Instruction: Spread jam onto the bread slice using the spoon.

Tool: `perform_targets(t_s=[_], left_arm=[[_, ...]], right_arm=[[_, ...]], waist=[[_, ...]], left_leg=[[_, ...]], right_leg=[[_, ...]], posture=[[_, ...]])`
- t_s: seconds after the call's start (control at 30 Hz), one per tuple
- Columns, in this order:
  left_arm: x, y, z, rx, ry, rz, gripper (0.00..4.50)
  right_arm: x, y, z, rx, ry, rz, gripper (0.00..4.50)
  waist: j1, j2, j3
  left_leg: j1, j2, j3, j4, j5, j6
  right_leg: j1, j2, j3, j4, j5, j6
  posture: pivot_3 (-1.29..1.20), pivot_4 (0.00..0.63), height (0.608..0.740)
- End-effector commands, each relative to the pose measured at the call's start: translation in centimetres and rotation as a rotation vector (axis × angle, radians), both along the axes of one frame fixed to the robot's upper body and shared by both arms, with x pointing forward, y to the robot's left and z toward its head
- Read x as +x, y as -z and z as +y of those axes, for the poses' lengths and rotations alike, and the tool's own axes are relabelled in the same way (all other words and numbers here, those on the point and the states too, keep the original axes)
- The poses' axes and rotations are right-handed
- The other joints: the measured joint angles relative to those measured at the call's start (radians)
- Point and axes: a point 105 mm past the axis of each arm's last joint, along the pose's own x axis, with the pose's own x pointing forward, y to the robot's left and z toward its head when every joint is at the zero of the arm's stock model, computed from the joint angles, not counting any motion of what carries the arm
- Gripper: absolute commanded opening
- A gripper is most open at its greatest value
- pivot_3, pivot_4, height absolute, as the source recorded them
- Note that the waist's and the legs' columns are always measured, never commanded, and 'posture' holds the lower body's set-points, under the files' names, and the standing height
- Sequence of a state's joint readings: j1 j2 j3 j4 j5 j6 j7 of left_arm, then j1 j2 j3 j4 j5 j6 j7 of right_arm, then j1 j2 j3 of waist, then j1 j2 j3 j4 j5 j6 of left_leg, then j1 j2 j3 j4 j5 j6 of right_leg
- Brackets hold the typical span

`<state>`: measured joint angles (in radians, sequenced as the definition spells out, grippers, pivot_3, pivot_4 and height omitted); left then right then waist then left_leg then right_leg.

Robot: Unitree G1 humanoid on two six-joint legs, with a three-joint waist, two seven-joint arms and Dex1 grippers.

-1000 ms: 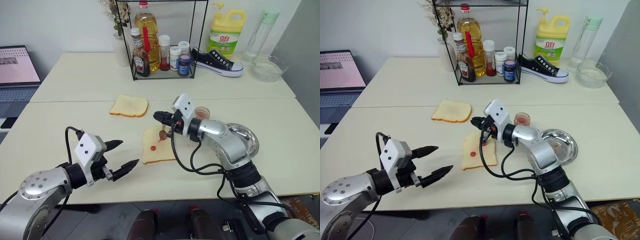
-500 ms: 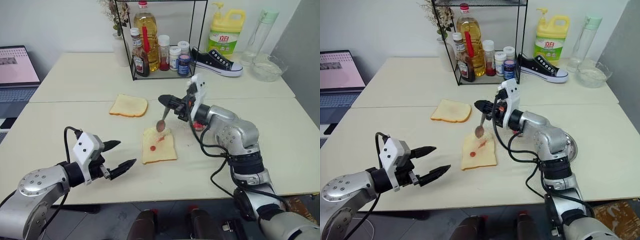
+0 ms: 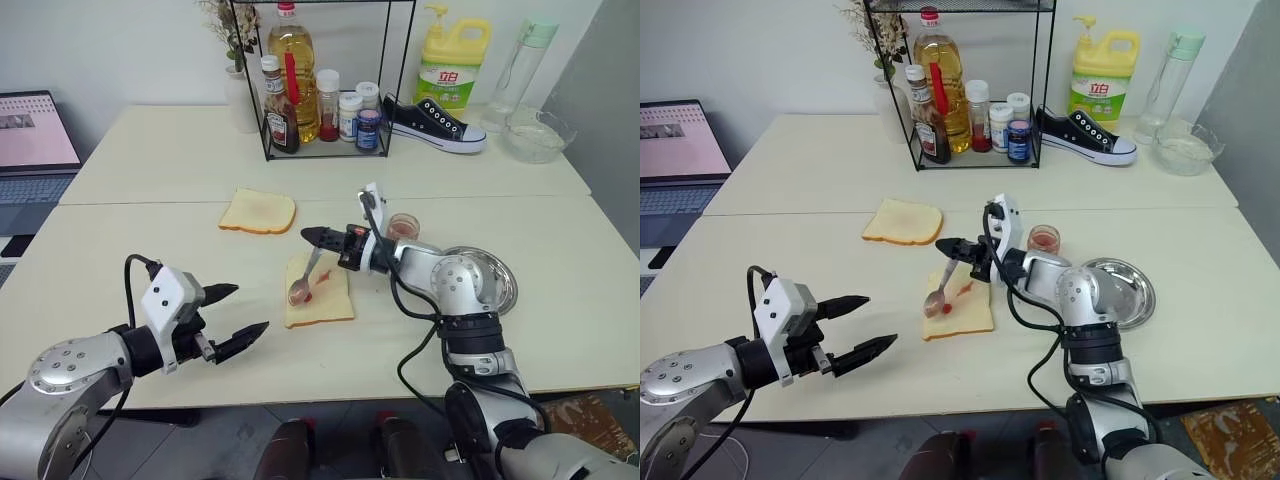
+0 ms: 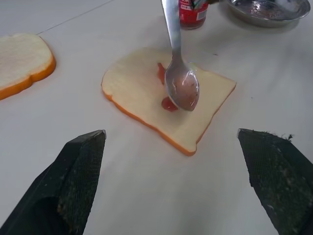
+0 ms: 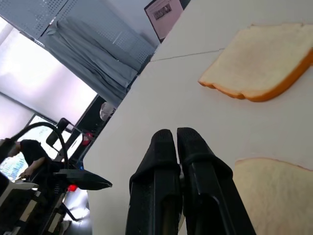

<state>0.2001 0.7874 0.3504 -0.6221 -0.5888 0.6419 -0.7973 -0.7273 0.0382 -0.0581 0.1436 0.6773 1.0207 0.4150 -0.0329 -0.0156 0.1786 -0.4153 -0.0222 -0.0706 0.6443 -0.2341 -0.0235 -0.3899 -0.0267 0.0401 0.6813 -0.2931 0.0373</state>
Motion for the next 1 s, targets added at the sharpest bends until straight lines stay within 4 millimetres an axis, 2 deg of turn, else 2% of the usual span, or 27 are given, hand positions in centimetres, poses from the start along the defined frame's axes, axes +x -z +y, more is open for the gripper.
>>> perform_targets(t_s=[0.03,0.37,0.67,1.0], left_arm=[[0.0,-1.1,-0.1,0.017,0.011,-0.054,4.5],[0.2,-0.9,-0.3,0.03,0.019,-0.063,4.5],[0.8,-0.9,-0.6,0.026,0.037,-0.073,4.5],[1.3,-0.8,-0.9,0.022,0.052,-0.08,4.5]], right_arm=[[0.2,-0.5,0.2,0.008,0.0,-0.054,0.01],[2.0,2.0,-1.3,-0.111,0.083,-0.112,0.01],[3.8,1.3,-3.9,-0.138,0.173,-0.145,0.01],[4.4,-0.2,-5.5,-0.136,0.214,-0.176,0.01]], waist=[[0.0,0.0,0.0],[0.001,0.0,0.0],[0.002,0.0,0.0],[0.003,0.0,0.0]], left_leg=[[0.0,0.0,0.0,0.0,0.0,0.0],[0.0,0.0,0.0,0.0,0.0,0.0],[0.0,0.0,0.0,0.0,0.0,0.0],[0.0,-0.001,0.0,0.0,0.0,0.0]], right_leg=[[0.0,0.0,0.0,0.0,0.0,0.0],[0.0,0.0,0.0,0.0,0.0,0.0],[0.001,0.0,0.0,0.0,0.0,0.0],[0.001,0.0,0.0,0.0,0.0,0.0]], posture=[[0.0,0.15,0.74],[0.0,0.15,0.74],[0.0,0.15,0.74],[0.0,0.15,0.74]])
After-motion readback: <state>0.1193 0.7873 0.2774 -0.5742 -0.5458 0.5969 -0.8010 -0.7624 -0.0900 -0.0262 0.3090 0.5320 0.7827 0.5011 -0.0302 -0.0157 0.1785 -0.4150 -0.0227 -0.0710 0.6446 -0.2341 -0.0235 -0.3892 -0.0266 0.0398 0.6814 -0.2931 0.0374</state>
